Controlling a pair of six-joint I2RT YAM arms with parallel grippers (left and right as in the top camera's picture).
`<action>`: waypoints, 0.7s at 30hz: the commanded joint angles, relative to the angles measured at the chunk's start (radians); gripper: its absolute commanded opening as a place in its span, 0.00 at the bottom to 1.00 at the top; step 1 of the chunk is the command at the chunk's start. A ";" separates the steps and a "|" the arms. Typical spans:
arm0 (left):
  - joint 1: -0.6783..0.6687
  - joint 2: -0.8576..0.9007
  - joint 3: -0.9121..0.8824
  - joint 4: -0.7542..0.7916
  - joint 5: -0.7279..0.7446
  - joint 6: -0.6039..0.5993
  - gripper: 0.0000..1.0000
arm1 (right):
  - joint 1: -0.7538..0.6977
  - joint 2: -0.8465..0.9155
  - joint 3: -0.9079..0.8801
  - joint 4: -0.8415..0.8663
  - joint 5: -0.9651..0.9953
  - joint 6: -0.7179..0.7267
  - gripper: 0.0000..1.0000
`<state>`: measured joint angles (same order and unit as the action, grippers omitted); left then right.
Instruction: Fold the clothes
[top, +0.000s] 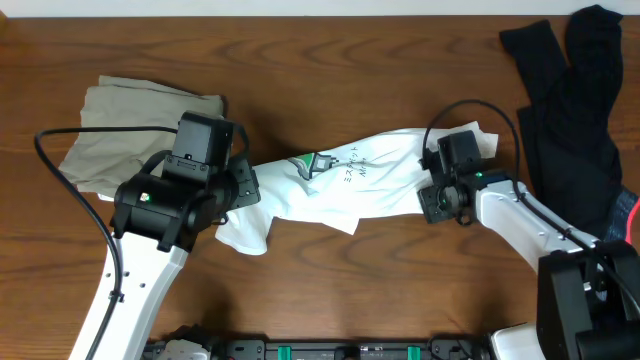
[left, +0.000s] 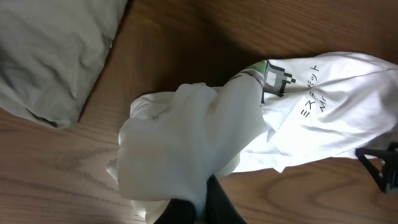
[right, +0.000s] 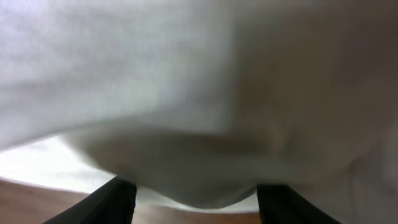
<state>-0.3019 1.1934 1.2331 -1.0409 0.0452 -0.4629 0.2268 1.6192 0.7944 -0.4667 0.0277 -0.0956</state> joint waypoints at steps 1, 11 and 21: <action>0.005 0.002 0.014 -0.002 -0.013 0.018 0.06 | 0.010 0.005 -0.052 0.052 0.011 -0.018 0.59; 0.005 0.002 0.014 -0.001 -0.013 0.018 0.06 | 0.024 -0.039 -0.044 -0.106 -0.063 0.042 0.01; 0.005 0.002 0.014 0.003 -0.013 0.018 0.06 | 0.082 -0.334 0.418 -0.752 -0.361 -0.013 0.01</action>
<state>-0.3019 1.1934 1.2331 -1.0374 0.0452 -0.4625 0.2932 1.3628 1.1118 -1.1904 -0.1989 -0.0711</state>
